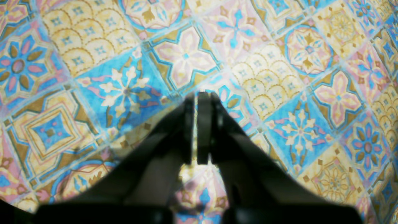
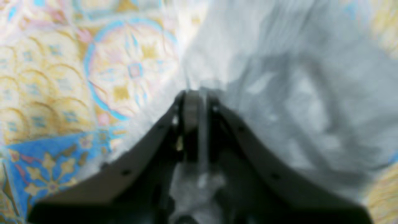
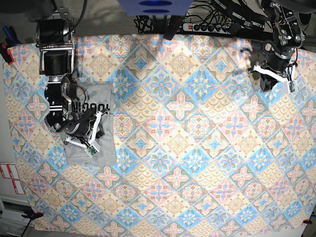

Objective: Fold the T-shirt properly
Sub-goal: 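Drag the folded shirt with the right gripper toward the right arm's base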

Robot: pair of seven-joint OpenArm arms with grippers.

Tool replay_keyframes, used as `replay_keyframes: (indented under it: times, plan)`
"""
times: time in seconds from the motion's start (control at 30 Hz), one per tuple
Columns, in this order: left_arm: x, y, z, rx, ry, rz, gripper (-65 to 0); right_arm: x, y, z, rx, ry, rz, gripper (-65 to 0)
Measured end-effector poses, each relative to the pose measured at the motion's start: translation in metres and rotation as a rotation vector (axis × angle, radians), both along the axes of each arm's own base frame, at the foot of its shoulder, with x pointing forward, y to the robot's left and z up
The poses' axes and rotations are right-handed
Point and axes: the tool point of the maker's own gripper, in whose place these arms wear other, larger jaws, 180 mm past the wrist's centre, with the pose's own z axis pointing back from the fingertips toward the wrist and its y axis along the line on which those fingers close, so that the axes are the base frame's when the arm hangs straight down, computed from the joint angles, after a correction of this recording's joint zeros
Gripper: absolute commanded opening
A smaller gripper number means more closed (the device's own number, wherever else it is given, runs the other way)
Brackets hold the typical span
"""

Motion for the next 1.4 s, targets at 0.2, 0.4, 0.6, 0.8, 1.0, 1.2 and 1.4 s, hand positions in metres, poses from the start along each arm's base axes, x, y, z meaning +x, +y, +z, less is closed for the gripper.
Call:
replay_keyframes:
  times: [0.2, 0.4, 0.6, 0.8, 1.0, 1.2, 1.4]
  plan:
    - [0.0, 0.001, 0.001, 0.003, -0.002, 0.002, -65.0, -0.03, -0.011, 0.011, 0.021, -0.056, -0.044, -60.6]
    - [0.002, -0.001, 0.001, -0.001, -0.005, -0.004, -65.0, -0.043, -0.025, -0.015, 0.02, 0.02, -0.091, -60.6]
    - [0.003, -0.002, 0.001, -0.002, -0.007, -0.006, -65.0, -0.076, -0.015, -0.042, 0.072, 0.092, -0.098, -60.6]
    - [0.003, -0.002, 0.001, -0.001, -0.008, -0.006, -65.0, -0.086, 0.025, -0.054, 0.059, 0.13, 0.011, -60.7]
    - [0.003, -0.002, 0.001, -0.002, -0.007, -0.006, -65.0, -0.088, 0.051, -0.047, 0.112, 0.093, 0.041, -60.8]
    - [0.003, -0.002, 0.001, -0.003, -0.006, -0.005, -65.0, -0.101, 0.054, -0.015, 0.093, 0.006, 0.08, -60.8]
    - [-0.002, -0.003, -0.002, -0.004, 0.006, -0.009, -65.0, -0.119, 0.013, 0.012, 0.049, -0.069, -0.029, -60.8]
